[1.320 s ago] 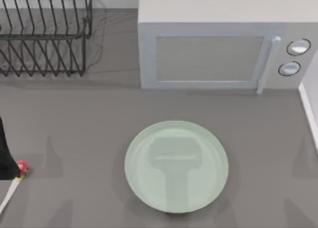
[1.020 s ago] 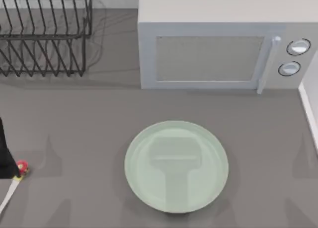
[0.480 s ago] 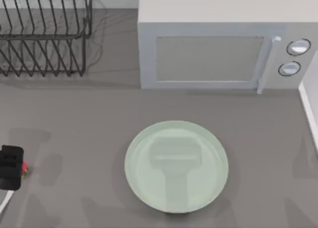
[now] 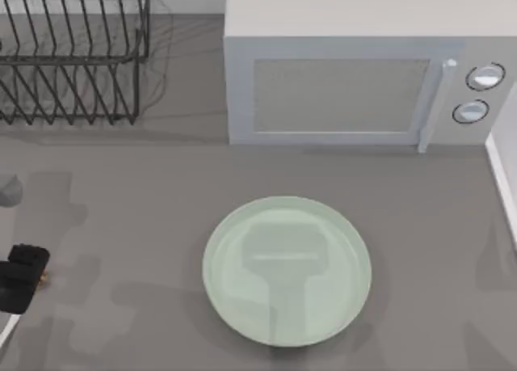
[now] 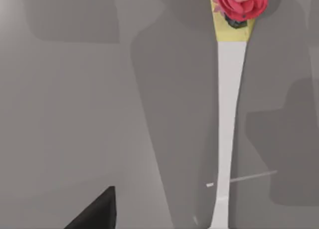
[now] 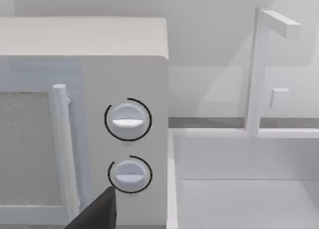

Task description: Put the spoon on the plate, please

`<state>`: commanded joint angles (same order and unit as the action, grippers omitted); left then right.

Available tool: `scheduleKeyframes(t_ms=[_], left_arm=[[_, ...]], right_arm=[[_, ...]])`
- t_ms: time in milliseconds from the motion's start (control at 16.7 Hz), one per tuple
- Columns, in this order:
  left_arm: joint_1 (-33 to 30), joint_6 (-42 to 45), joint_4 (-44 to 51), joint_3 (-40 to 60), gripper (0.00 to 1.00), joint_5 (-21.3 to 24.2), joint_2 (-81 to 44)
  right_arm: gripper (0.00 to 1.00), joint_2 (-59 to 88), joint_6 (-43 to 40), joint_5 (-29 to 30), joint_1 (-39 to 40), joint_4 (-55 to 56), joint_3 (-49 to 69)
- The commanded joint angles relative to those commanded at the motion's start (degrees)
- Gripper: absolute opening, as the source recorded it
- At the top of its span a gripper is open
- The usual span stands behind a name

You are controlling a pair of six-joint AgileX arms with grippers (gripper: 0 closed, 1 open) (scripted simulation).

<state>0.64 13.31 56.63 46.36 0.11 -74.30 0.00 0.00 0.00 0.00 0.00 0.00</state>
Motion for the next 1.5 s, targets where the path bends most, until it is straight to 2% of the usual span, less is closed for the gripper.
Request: scheduleKeyframes(t_ms=[240, 600, 780, 1140, 1500], left_arm=[[0.1, 0.9, 3.7, 3.3, 1.00, 0.0, -4.8], [0.0, 0.9, 2.7, 2.6, 1.00, 0.0, -5.1], [0.1, 1.0, -2.9, -0.4, 1.00, 0.0, -7.8], [0.2, 1.3, -20.5, -9.3, 1.00, 0.0, -16.1], [0.2, 1.3, -23.7, -11.1, 1.00, 0.0, -17.8]], right_arm=[[1.00, 0.0, 0.0, 0.0, 0.0, 0.0, 0.0], [1.00, 0.0, 0.0, 0.0, 0.0, 0.0, 0.0], [1.00, 0.0, 0.0, 0.0, 0.0, 0.0, 0.0], [1.00, 0.0, 0.0, 0.0, 0.0, 0.0, 0.0], [1.00, 0.0, 0.0, 0.0, 0.0, 0.0, 0.0]])
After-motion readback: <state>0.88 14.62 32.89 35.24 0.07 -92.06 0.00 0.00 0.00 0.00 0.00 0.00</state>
